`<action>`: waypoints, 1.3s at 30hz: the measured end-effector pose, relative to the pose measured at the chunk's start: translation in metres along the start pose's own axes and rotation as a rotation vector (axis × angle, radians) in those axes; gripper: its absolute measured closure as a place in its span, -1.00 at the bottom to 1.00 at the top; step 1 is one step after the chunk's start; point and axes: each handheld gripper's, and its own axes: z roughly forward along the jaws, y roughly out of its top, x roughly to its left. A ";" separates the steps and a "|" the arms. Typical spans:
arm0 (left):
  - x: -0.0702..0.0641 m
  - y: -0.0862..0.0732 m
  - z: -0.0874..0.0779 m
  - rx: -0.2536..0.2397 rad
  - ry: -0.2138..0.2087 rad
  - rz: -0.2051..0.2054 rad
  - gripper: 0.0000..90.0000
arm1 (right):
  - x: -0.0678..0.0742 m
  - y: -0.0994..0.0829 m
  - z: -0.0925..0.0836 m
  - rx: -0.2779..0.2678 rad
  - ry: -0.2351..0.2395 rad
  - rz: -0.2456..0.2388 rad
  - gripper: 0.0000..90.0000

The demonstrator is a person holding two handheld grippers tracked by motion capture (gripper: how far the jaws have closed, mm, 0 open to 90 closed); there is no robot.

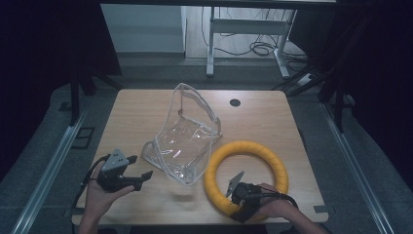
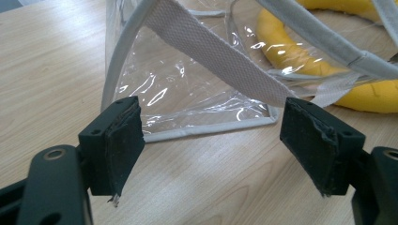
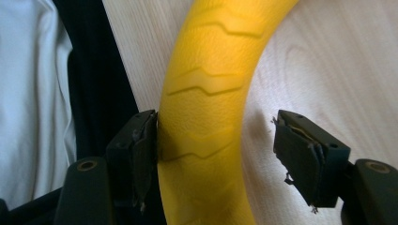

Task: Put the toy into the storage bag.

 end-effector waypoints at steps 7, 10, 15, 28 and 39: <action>-0.001 0.000 0.003 0.006 0.000 0.003 -0.52 | 0.003 0.005 0.010 0.051 0.004 -0.003 -0.14; -0.001 0.000 0.003 0.009 -0.002 0.004 -0.52 | 0.004 0.008 0.010 0.062 0.001 -0.022 -0.05; -0.001 -0.001 0.005 0.012 -0.006 0.007 -0.52 | 0.006 0.014 0.010 0.106 0.016 -0.032 0.10; 0.001 -0.001 0.003 0.007 0.001 0.003 -0.51 | -0.012 0.006 -0.010 -0.014 0.100 0.023 0.13; 0.002 -0.002 0.000 0.000 0.006 0.002 -0.51 | -0.022 -0.008 -0.042 -0.190 0.131 0.065 0.14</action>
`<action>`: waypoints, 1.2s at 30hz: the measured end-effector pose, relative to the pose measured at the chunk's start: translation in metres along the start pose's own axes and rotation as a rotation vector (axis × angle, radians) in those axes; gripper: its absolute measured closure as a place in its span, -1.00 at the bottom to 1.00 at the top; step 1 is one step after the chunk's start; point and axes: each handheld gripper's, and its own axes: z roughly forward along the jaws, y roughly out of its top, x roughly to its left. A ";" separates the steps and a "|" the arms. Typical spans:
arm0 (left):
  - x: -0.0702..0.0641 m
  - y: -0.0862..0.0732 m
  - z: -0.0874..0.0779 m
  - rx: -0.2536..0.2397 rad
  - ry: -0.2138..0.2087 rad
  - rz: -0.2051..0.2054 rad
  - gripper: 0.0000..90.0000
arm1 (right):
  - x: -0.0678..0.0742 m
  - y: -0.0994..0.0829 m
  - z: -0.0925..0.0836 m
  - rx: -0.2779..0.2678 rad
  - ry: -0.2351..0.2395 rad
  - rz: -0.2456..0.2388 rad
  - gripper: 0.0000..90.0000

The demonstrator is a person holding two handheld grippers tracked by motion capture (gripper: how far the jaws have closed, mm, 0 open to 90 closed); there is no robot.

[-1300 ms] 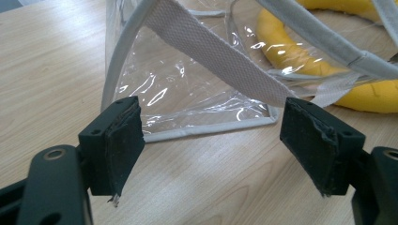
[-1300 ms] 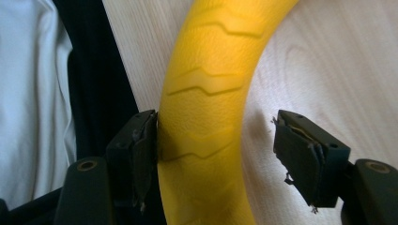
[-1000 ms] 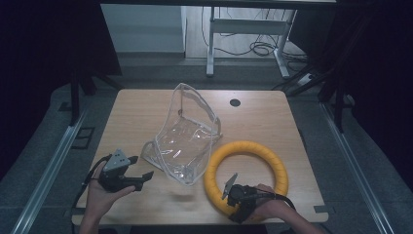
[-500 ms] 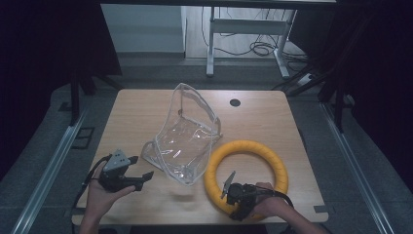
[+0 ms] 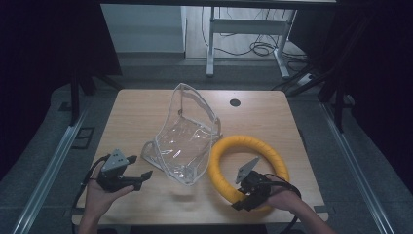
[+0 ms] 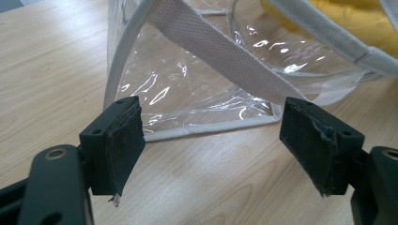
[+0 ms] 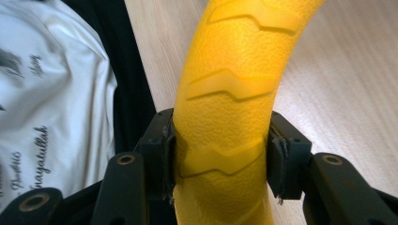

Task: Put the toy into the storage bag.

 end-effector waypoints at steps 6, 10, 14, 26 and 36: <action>0.001 0.000 -0.002 -0.007 0.003 -0.001 -0.51 | -0.005 -0.003 -0.018 -0.088 0.008 0.022 0.14; 0.001 0.000 -0.002 -0.010 0.005 -0.002 -0.51 | -0.008 -0.005 -0.033 -0.150 -0.010 0.040 0.14; 0.001 0.000 -0.002 -0.009 0.005 -0.002 -0.51 | -0.011 -0.007 -0.043 -0.193 -0.025 0.064 0.14; 0.001 0.000 -0.003 -0.014 0.007 -0.004 -0.51 | -0.027 -0.025 -0.088 -0.427 -0.133 0.141 0.14; 0.002 0.000 -0.004 -0.020 0.017 -0.009 -0.51 | -0.028 -0.025 -0.110 -0.601 -0.150 0.132 0.13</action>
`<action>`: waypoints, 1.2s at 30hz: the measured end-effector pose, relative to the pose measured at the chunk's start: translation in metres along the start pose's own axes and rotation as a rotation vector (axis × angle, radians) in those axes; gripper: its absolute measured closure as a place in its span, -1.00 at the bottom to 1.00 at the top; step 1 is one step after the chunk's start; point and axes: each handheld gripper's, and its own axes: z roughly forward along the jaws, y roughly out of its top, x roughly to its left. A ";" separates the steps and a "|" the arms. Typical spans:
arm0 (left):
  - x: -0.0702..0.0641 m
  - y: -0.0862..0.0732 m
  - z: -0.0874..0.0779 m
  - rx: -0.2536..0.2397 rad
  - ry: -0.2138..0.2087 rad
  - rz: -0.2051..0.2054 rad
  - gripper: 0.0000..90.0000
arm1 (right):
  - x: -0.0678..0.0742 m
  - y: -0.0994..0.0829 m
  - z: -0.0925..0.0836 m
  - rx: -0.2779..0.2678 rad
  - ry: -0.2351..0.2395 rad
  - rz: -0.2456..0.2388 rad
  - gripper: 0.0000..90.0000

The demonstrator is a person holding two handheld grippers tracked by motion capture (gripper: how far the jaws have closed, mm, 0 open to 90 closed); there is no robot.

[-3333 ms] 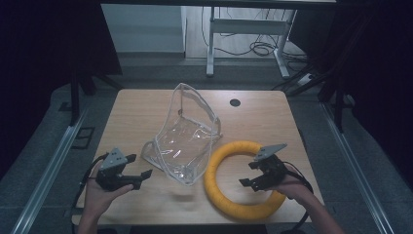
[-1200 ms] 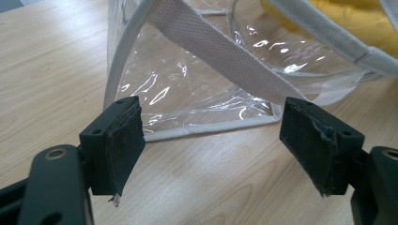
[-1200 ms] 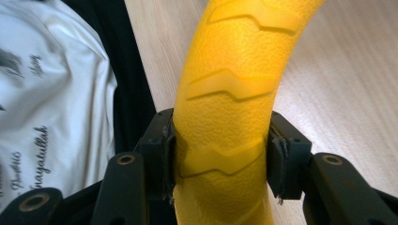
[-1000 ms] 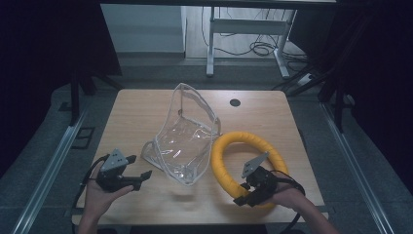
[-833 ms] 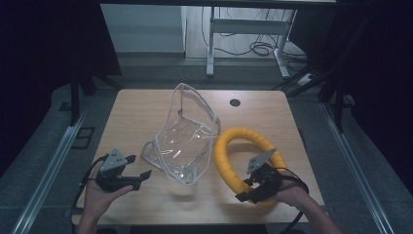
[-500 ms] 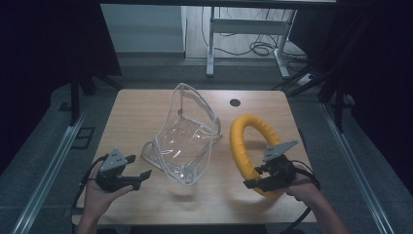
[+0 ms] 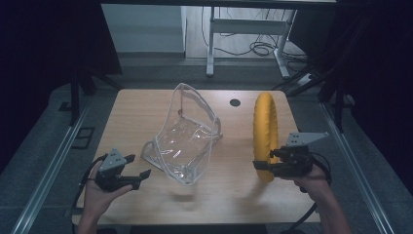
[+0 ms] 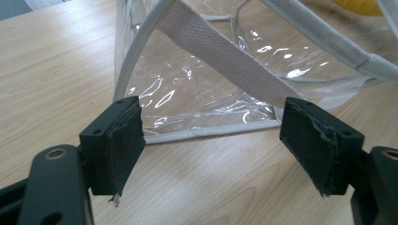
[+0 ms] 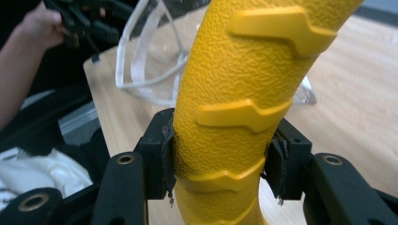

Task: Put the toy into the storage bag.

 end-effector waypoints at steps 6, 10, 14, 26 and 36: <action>0.001 0.000 -0.001 -0.003 0.005 0.000 -0.51 | -0.001 0.005 0.001 -0.049 -0.004 0.008 0.13; 0.001 0.000 0.000 -0.002 0.006 0.001 -0.51 | -0.003 0.009 0.001 -0.090 0.002 0.014 0.13; 0.002 0.000 -0.002 -0.009 0.012 -0.004 -0.50 | -0.003 0.013 0.002 -0.115 0.012 0.021 0.13; 0.001 0.000 -0.001 -0.004 0.011 -0.002 -0.50 | -0.002 0.026 0.007 -0.169 0.025 0.018 0.12; 0.001 0.000 0.000 0.002 0.008 0.004 -0.50 | 0.007 0.045 0.006 -0.221 0.042 -0.015 0.12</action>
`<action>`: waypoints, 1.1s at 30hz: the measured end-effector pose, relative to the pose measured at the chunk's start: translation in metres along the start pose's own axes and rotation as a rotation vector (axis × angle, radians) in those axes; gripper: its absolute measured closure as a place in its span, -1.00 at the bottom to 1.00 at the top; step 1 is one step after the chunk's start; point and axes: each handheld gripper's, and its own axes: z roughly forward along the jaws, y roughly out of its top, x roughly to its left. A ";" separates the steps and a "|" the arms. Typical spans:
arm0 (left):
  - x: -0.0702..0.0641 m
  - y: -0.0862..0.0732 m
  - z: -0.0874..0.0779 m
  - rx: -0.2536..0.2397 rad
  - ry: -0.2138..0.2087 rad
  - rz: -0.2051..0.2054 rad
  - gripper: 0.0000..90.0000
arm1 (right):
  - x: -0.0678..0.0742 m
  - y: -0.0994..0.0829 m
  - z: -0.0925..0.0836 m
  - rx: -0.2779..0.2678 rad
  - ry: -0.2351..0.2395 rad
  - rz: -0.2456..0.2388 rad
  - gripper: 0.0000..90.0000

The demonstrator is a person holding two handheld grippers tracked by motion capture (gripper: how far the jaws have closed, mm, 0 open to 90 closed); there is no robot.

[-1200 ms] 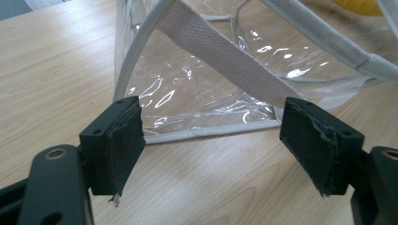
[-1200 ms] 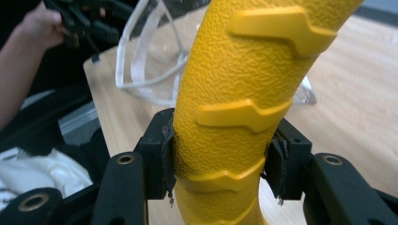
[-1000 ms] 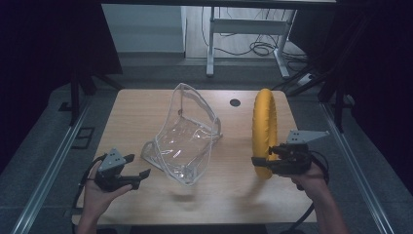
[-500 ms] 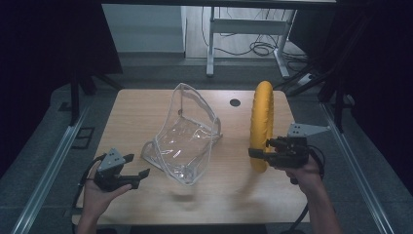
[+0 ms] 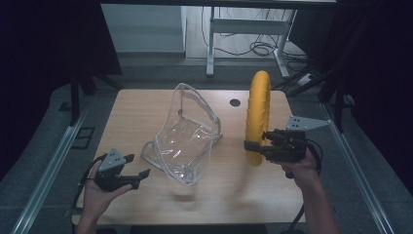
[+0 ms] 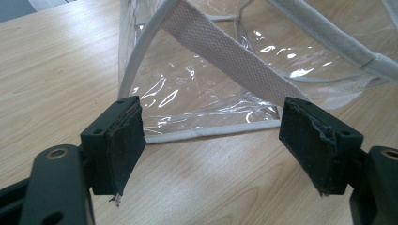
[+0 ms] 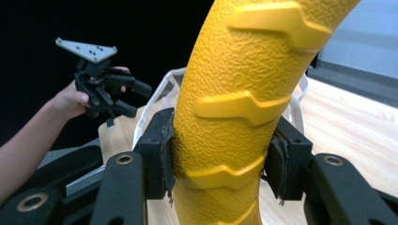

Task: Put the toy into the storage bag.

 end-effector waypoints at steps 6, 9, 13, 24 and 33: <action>0.000 0.000 0.000 0.006 -0.001 0.004 -0.50 | 0.006 0.015 0.006 -0.020 0.021 -0.026 0.12; 0.000 0.000 0.002 0.009 -0.007 0.005 -0.50 | 0.009 0.021 0.008 -0.037 0.031 -0.032 0.12; -0.001 0.000 0.004 0.017 -0.014 0.013 -0.50 | 0.014 0.034 0.012 -0.064 0.044 -0.055 0.12; 0.000 0.000 0.002 0.012 -0.011 0.006 -0.51 | 0.025 0.059 0.021 -0.110 0.086 -0.092 0.12; -0.001 -0.001 0.005 0.024 -0.004 0.015 -0.51 | 0.031 0.073 0.035 -0.135 0.121 -0.108 0.12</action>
